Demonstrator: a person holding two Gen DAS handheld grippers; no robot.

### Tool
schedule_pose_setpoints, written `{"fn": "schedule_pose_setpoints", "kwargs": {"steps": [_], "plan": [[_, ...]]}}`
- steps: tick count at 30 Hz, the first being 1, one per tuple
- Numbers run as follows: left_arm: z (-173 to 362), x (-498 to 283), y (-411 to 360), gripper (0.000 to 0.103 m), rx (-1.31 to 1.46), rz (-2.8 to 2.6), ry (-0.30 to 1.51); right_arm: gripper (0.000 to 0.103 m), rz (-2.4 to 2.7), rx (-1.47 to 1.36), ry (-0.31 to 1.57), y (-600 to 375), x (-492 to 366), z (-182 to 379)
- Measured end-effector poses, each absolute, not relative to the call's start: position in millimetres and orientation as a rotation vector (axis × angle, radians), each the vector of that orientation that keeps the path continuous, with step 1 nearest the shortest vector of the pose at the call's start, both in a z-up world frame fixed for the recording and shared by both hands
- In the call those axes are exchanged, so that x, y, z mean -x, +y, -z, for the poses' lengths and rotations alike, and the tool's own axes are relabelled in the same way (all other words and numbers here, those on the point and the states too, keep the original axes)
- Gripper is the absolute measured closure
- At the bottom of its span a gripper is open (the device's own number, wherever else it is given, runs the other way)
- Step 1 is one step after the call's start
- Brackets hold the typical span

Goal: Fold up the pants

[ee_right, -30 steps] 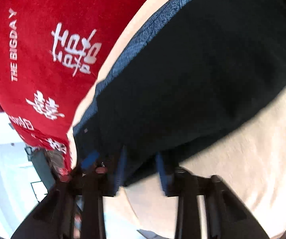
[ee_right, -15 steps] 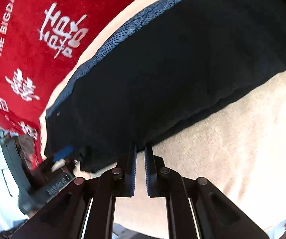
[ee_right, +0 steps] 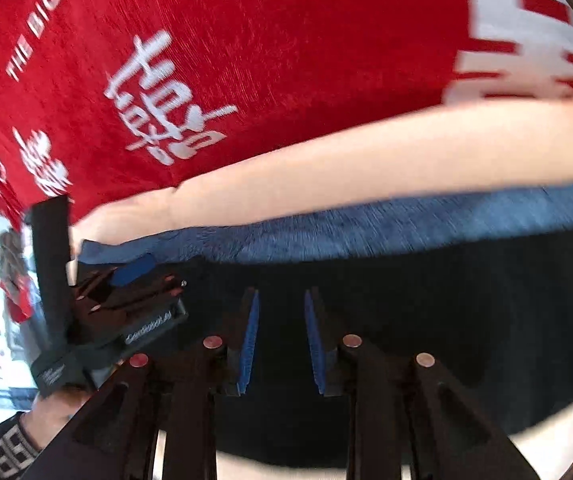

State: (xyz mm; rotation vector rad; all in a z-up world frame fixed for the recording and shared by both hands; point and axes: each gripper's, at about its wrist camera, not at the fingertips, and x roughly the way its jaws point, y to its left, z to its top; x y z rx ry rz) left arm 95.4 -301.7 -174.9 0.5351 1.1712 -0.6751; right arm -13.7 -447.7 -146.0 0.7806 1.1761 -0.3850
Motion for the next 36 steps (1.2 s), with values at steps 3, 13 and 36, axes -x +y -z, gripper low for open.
{"fn": "schedule_pose_setpoints", "kwargs": {"steps": [3,13,36], "plan": [[183,-111,-294,0.005,-0.448,0.666,1.236,0.083,0.411,-0.698,1.172,-460,19,157],[155,-87,-303,0.005,-0.525,0.707,1.199,0.060,0.656,-0.801,1.123,-520,99,125],[143,77,-311,0.042,-0.584,0.898,1.264,0.097,0.575,-1.400,0.907,-467,218,150]]}}
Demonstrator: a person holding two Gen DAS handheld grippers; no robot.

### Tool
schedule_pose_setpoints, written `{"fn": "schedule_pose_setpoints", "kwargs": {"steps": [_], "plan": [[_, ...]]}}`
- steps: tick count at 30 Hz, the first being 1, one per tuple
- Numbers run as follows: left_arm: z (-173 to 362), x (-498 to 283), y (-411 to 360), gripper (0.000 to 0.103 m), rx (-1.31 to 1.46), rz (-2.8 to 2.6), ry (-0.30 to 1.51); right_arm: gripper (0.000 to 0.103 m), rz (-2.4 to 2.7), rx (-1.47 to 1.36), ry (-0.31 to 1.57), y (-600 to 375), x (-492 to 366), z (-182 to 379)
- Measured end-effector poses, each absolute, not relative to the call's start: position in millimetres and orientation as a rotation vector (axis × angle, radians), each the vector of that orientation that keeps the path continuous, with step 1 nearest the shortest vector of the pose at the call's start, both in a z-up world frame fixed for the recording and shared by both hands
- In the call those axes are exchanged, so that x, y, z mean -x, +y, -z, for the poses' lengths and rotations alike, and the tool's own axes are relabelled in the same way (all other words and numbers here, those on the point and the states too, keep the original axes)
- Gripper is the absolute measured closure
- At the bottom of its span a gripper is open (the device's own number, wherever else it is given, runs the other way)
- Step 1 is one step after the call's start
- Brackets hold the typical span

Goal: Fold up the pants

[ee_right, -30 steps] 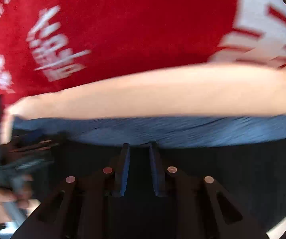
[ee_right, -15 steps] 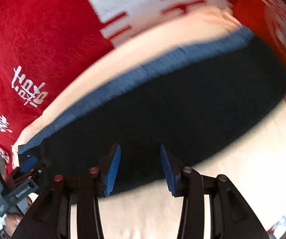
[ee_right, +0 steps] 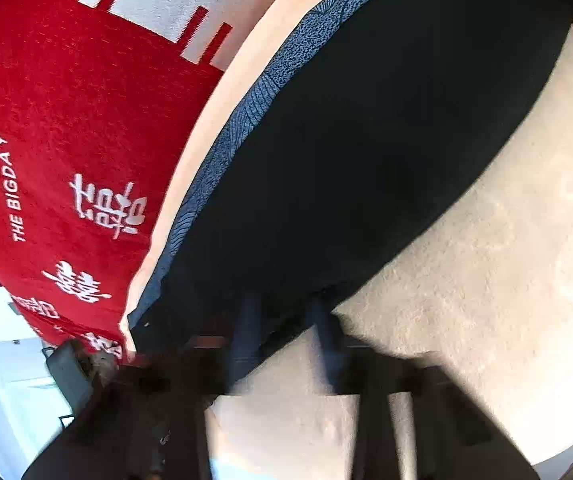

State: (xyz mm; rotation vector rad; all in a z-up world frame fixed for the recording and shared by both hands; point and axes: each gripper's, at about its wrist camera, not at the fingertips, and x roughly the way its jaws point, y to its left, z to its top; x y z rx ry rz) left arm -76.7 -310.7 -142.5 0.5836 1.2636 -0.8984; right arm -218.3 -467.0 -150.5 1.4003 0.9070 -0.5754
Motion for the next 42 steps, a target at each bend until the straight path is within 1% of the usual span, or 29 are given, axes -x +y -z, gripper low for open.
{"fn": "schedule_pose_setpoints", "kwargs": {"steps": [4,7,8,11,12,13,14,16,18,19,20,21,27,29,34,36,39,42], "plan": [[142,80,-311,0.042,-0.590,0.894,1.258,0.097,0.586,-1.418,0.938,-459,223,161],[138,76,-306,0.042,-0.571,0.871,1.298,0.097,0.581,-1.322,0.983,-456,212,152],[136,75,-302,0.042,-0.564,0.864,1.312,0.095,0.578,-1.302,0.997,-455,209,150],[129,72,-293,0.041,-0.514,0.857,1.370,0.095,0.560,-1.317,1.007,-453,209,148],[129,71,-292,0.040,-0.498,0.858,1.387,0.095,0.557,-1.326,1.008,-451,211,147],[128,71,-291,0.027,-0.480,0.859,1.410,0.095,0.556,-1.328,1.012,-450,213,146],[127,71,-292,0.022,-0.471,0.858,1.419,0.094,0.552,-1.330,1.013,-449,215,145],[124,72,-291,0.022,-0.462,0.861,1.419,0.087,0.548,-1.337,1.016,-446,218,146],[124,75,-294,0.021,-0.481,0.856,1.418,0.072,0.550,-1.349,1.022,-443,223,146],[124,76,-295,0.021,-0.487,0.852,1.429,0.068,0.551,-1.354,1.022,-443,225,146],[125,76,-297,0.021,-0.478,0.852,1.445,0.062,0.555,-1.356,1.024,-443,228,145],[125,77,-298,0.021,-0.452,0.858,1.466,0.058,0.558,-1.359,1.024,-444,231,144],[127,81,-303,0.021,-0.253,0.921,1.588,0.058,0.569,-1.382,1.003,-447,247,143],[132,80,-299,0.021,-0.125,0.928,1.658,0.058,0.560,-1.378,0.999,-448,249,142],[141,65,-259,0.022,0.174,0.788,1.750,0.058,0.527,-1.366,0.977,-450,250,139],[144,61,-242,0.022,0.216,0.737,1.758,0.058,0.506,-1.358,0.978,-449,247,140],[148,52,-228,0.022,0.210,0.704,1.727,0.058,0.478,-1.357,0.989,-445,241,143],[148,38,-210,0.022,0.269,0.682,1.695,0.058,0.453,-1.344,1.010,-438,233,145]]}}
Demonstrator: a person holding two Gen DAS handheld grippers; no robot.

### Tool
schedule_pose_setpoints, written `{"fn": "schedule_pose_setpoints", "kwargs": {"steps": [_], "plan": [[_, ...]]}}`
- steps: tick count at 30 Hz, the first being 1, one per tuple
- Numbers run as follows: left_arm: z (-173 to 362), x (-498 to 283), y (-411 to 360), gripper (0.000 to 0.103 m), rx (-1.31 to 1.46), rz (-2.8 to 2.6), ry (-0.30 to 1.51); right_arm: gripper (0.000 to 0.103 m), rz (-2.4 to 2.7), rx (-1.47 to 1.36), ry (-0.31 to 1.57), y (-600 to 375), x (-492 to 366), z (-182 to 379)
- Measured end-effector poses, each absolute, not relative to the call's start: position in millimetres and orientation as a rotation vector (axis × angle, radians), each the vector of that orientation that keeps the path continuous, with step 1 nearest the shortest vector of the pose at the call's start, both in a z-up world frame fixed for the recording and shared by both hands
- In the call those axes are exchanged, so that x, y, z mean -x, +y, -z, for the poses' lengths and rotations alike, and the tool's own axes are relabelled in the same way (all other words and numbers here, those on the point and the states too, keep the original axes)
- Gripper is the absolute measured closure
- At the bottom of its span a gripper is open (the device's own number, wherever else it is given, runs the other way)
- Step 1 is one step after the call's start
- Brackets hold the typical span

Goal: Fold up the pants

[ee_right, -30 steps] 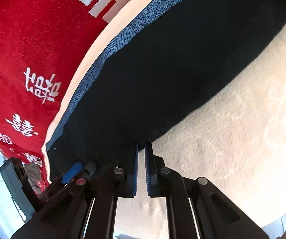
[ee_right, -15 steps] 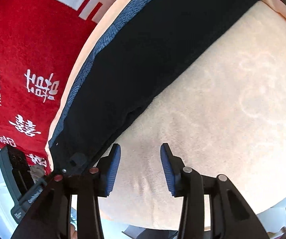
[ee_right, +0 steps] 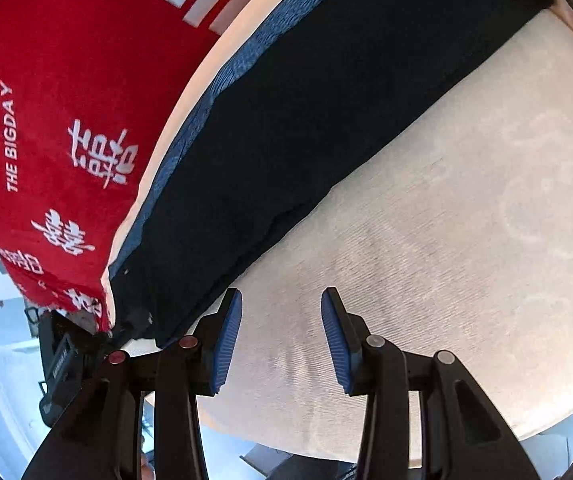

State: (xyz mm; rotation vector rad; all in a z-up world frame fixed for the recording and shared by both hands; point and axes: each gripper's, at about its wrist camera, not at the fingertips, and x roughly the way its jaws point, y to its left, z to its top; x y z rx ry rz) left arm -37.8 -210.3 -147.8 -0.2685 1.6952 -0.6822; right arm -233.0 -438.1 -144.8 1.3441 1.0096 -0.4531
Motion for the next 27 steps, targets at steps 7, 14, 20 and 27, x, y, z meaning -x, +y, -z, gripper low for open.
{"fn": "schedule_pose_setpoints", "kwargs": {"steps": [7,14,20,27], "plan": [[157,25,-188,0.022,0.319,0.614,1.685,0.058,0.406,-1.312,1.048,-425,214,142],[161,6,-168,0.022,0.401,0.545,1.640,0.058,0.378,-1.282,1.066,-419,199,139],[169,-2,-164,0.075,0.328,0.463,1.620,0.060,0.361,-1.270,1.068,-414,188,134],[152,7,-167,0.087,0.207,0.470,1.567,0.070,0.342,-1.265,1.090,-407,180,129]]}}
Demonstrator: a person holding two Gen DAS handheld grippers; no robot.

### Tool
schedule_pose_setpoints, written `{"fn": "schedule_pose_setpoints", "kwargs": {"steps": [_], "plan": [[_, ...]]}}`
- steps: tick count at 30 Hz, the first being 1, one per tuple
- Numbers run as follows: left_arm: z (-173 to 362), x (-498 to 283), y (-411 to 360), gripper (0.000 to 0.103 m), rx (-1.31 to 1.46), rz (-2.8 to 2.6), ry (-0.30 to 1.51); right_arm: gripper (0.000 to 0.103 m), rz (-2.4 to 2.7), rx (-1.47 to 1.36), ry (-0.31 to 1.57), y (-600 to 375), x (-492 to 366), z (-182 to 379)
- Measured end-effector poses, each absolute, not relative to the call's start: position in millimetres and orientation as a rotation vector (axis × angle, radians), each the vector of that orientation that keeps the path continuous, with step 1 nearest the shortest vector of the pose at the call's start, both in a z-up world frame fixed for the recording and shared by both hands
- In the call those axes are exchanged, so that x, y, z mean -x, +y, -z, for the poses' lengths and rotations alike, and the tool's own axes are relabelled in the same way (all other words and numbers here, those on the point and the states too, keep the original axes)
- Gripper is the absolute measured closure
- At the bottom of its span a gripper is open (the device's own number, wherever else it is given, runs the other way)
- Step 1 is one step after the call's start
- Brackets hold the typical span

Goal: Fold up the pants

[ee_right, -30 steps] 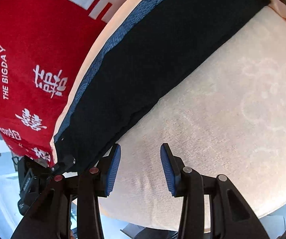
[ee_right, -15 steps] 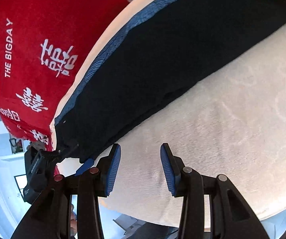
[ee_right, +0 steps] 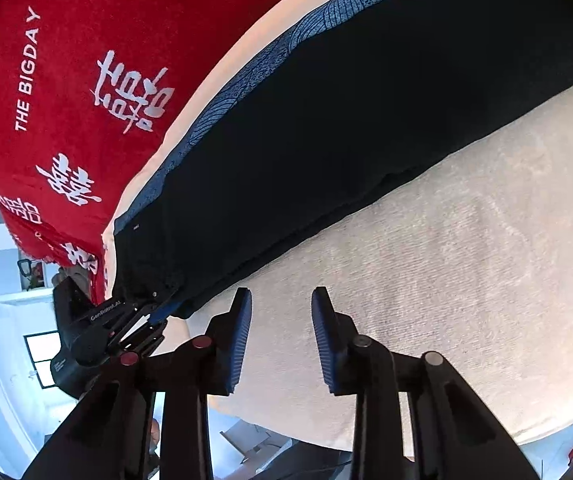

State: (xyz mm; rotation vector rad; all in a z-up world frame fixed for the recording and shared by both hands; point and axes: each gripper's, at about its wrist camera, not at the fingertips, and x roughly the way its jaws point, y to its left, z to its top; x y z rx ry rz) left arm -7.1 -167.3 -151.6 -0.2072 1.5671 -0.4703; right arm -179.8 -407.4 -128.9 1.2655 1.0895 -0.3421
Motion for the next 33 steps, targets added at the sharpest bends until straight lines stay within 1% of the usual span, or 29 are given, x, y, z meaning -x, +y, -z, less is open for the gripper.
{"fn": "schedule_pose_setpoints", "kwargs": {"steps": [4,9,10,11,12,13,14,17,21,24,27,29,30,31,33], "plan": [[165,12,-159,0.087,0.249,0.474,1.589,0.070,0.340,-1.265,1.091,-406,180,129],[159,16,-158,0.087,0.185,0.520,1.554,0.070,0.340,-1.275,1.098,-405,180,133],[156,16,-160,0.082,0.162,0.518,1.552,0.070,0.339,-1.274,1.098,-405,180,133],[153,17,-162,0.074,0.130,0.514,1.548,0.069,0.337,-1.273,1.098,-405,180,133],[149,20,-164,0.070,0.078,0.508,1.547,0.069,0.335,-1.270,1.097,-405,180,133],[146,22,-164,0.058,0.048,0.509,1.549,0.069,0.336,-1.266,1.098,-405,180,132],[141,24,-165,0.054,0.014,0.514,1.545,0.069,0.338,-1.259,1.098,-406,179,130],[123,30,-171,0.054,-0.077,0.541,1.501,0.069,0.341,-1.229,1.091,-409,177,125],[108,22,-197,0.054,-0.168,0.600,1.387,0.069,0.360,-1.190,1.074,-416,172,121],[119,15,-217,0.054,-0.213,0.647,1.372,0.069,0.363,-1.120,1.056,-423,159,114],[145,18,-222,0.054,-0.296,0.641,1.398,0.069,0.366,-1.042,1.053,-432,144,114],[148,26,-215,0.052,-0.297,0.667,1.344,0.069,0.384,-0.977,1.122,-435,134,126],[147,29,-213,0.052,-0.314,0.676,1.338,0.070,0.405,-0.966,1.176,-436,133,137],[145,29,-212,0.052,-0.318,0.675,1.342,0.070,0.407,-0.995,1.182,-436,137,144],[144,26,-213,0.052,-0.320,0.669,1.365,0.070,0.407,-1.050,1.133,-437,148,143]]}}
